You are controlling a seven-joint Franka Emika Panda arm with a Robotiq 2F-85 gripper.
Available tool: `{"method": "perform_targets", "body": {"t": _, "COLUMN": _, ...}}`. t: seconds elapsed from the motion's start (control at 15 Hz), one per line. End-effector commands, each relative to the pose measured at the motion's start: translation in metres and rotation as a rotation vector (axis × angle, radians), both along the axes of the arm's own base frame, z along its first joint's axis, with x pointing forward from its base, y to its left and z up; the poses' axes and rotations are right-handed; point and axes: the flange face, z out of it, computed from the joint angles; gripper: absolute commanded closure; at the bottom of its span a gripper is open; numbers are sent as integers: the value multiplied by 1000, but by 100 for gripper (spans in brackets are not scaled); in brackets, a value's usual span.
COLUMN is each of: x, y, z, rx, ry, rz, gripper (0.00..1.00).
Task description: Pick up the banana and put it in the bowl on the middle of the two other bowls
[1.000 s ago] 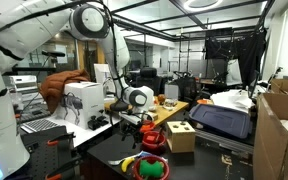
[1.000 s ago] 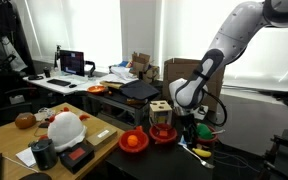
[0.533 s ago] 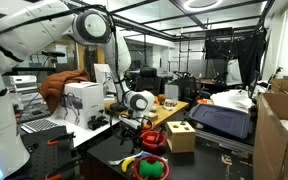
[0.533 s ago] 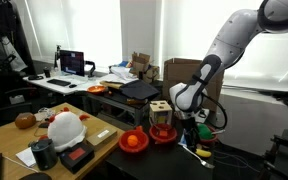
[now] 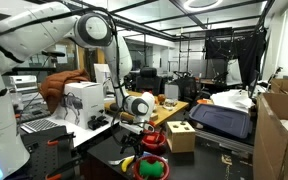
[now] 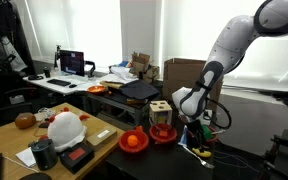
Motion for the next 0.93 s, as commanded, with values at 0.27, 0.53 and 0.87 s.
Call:
{"method": "perform_targets", "body": {"t": 0.27, "x": -1, "y": -2, "z": 6, "rx": -9, "ry": -7, "rz": 27, "gripper": 0}}
{"method": "perform_targets", "body": {"t": 0.53, "x": -3, "y": -1, "z": 14, "rx": 4, "ry": -4, "rz": 21, "gripper": 0}}
{"method": "perform_targets", "body": {"t": 0.87, "x": -11, "y": 5, "z": 22, "rx": -10, "ry": 17, "rz": 24, "gripper": 0}}
